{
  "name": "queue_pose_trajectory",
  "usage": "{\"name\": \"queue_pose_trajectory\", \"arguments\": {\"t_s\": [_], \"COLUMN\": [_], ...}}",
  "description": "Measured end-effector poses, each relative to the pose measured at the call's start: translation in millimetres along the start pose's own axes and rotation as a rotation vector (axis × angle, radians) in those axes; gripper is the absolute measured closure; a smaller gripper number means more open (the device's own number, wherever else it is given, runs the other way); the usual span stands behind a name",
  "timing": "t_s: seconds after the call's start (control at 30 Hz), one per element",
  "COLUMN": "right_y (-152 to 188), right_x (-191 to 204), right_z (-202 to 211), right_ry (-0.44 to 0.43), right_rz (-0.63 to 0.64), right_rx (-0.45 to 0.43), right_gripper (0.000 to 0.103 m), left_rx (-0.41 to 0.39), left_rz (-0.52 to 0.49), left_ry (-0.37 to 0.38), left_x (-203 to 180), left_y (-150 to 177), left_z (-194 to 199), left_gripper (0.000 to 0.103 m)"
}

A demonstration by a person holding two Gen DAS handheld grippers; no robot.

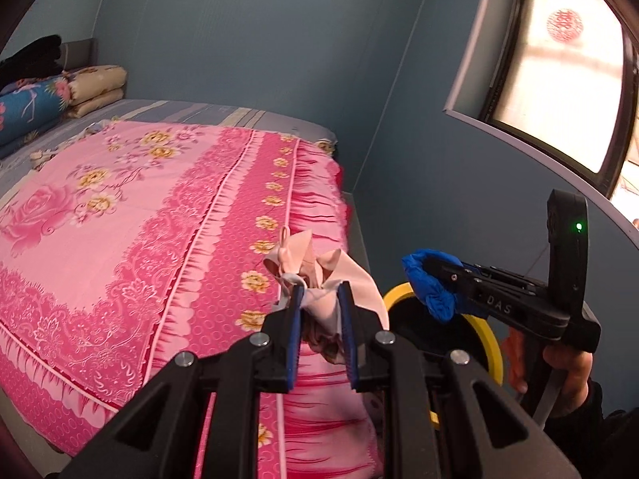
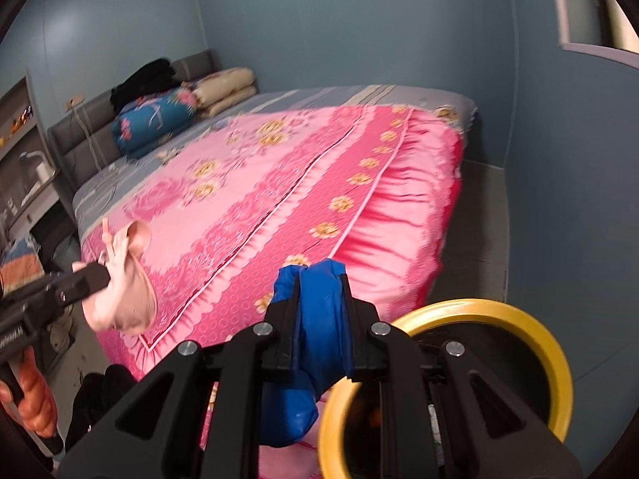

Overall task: Collect trash
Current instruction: 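Carry the beige cloth and blue glove with both tools over the yellow bin, then open both tools to drop the cloth and glove into the bin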

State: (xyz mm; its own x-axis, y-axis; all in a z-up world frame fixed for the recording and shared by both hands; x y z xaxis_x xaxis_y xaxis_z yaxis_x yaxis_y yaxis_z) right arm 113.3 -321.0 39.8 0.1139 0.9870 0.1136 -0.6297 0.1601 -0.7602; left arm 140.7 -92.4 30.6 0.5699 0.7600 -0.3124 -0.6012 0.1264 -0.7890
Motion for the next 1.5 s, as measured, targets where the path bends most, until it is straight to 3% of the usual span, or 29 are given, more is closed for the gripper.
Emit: {"name": "queue_pose_trajectory", "arguments": {"t_s": [0.5, 0.87, 1.0, 1.03, 1.13, 1.33, 1.43, 1.5], "right_y": [1, 20, 26, 28, 31, 26, 22, 18], "right_x": [-67, -119, -137, -137, -146, -146, -132, -115], "right_z": [47, 46, 47, 45, 45, 56, 59, 57], "right_ry": [0.091, 0.146, 0.153, 0.155, 0.164, 0.194, 0.213, 0.182], "right_rz": [-0.150, -0.269, -0.319, -0.323, -0.355, -0.349, -0.310, -0.273], "right_rx": [-0.050, 0.013, 0.012, 0.013, 0.013, -0.031, -0.047, -0.040], "right_gripper": [0.088, 0.087, 0.083, 0.081, 0.077, 0.074, 0.073, 0.073], "left_rx": [0.028, 0.099, 0.111, 0.112, 0.099, 0.040, 0.009, -0.016], "left_rz": [-0.124, -0.145, -0.126, -0.123, -0.095, -0.061, -0.027, -0.003], "left_ry": [0.100, 0.200, 0.211, 0.213, 0.199, 0.127, 0.063, 0.011], "left_x": [-88, -132, -135, -135, -129, -99, -72, -53], "left_y": [1, 24, 30, 30, 31, 25, 25, 25], "left_z": [-33, -72, -78, -78, -73, -47, -29, -15], "left_gripper": [0.087, 0.085, 0.081, 0.076, 0.054, 0.052, 0.052, 0.052]}}
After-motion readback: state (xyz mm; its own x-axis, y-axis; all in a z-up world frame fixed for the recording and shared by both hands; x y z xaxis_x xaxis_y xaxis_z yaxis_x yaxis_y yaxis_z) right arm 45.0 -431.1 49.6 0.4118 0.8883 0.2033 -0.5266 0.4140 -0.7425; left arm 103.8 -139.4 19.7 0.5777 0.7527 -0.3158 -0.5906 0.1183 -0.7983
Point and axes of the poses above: each gripper's, at about its wrist camera, not at the fingertips, and z roughly against the way its jaws point, x to its left, y to its underside, the point moved 2 cm from there along -z, roughly the way its jaws point, and after that the axes turned 4 degrees about y, right-handed, at the moved point
